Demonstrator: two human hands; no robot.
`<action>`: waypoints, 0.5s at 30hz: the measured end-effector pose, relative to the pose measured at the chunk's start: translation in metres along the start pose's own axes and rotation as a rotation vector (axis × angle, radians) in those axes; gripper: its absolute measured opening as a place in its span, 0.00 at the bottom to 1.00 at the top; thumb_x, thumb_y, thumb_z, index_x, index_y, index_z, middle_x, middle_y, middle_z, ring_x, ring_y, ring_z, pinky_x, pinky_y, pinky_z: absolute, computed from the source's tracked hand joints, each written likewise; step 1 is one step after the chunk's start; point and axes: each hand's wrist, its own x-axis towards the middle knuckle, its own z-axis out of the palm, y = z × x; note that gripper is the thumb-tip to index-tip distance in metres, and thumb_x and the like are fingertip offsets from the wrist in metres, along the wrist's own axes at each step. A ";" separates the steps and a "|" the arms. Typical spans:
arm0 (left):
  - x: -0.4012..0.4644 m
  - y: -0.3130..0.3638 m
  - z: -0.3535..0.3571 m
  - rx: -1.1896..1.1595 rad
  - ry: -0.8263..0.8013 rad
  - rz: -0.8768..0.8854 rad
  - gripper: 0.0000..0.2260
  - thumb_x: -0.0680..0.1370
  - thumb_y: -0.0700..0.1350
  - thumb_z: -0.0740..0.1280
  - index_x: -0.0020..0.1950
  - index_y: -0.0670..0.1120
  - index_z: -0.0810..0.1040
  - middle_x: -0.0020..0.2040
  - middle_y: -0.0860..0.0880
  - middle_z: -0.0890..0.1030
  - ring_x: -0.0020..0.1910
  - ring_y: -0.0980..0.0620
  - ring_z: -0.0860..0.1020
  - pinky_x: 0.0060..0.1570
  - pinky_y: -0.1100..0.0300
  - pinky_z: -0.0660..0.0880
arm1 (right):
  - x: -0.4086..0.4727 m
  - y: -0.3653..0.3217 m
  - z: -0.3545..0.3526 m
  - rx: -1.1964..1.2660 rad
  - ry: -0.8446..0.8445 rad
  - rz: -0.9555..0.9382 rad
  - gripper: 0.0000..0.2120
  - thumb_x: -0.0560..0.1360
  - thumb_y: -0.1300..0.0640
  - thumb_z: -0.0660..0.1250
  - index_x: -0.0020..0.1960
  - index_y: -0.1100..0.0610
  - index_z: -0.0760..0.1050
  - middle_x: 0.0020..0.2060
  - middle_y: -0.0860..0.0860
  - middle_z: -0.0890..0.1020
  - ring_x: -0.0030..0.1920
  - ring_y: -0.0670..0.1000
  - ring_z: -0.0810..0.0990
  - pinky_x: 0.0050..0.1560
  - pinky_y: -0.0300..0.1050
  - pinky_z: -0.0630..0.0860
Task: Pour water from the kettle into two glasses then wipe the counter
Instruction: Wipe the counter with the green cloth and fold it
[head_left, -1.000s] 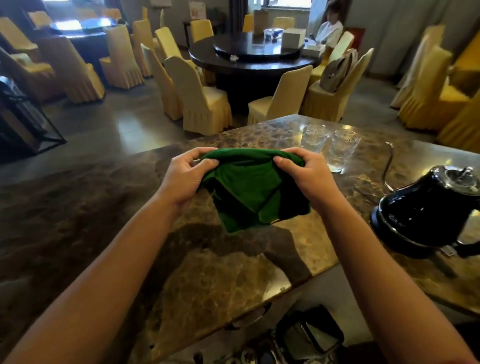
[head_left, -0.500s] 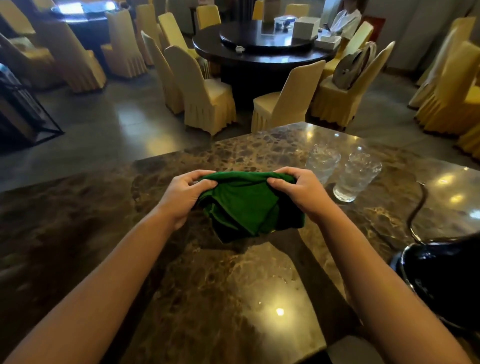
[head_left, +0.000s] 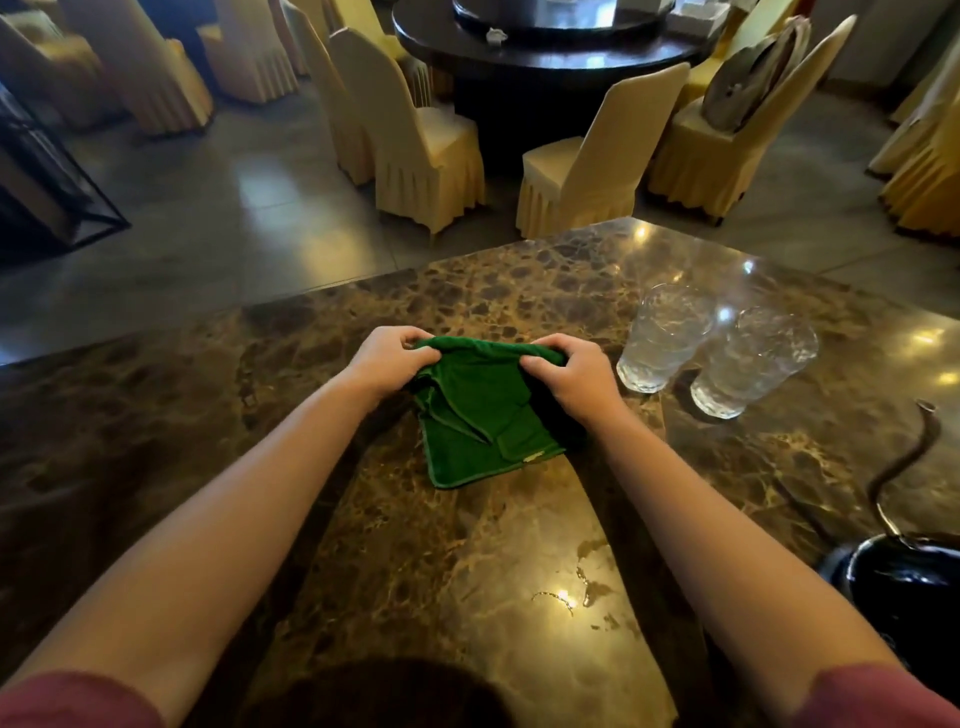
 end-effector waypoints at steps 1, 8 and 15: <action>0.002 -0.001 0.000 0.174 0.016 0.055 0.07 0.79 0.45 0.72 0.57 0.50 0.85 0.53 0.47 0.85 0.50 0.50 0.82 0.51 0.57 0.78 | 0.000 -0.001 0.002 -0.054 0.009 -0.033 0.11 0.77 0.52 0.76 0.58 0.55 0.86 0.49 0.48 0.86 0.52 0.51 0.84 0.58 0.49 0.79; -0.011 -0.009 0.018 0.642 0.189 0.365 0.27 0.80 0.54 0.69 0.77 0.46 0.71 0.73 0.44 0.74 0.74 0.43 0.70 0.72 0.47 0.69 | -0.012 0.010 0.018 -0.443 0.121 -0.258 0.24 0.80 0.51 0.70 0.75 0.55 0.76 0.75 0.56 0.76 0.77 0.59 0.70 0.79 0.62 0.67; -0.044 -0.044 0.049 0.956 0.016 0.264 0.37 0.82 0.68 0.46 0.85 0.49 0.46 0.86 0.47 0.46 0.85 0.46 0.41 0.82 0.42 0.42 | -0.037 0.015 0.026 -0.841 -0.192 -0.162 0.42 0.80 0.31 0.39 0.87 0.52 0.54 0.87 0.53 0.52 0.87 0.56 0.45 0.84 0.64 0.43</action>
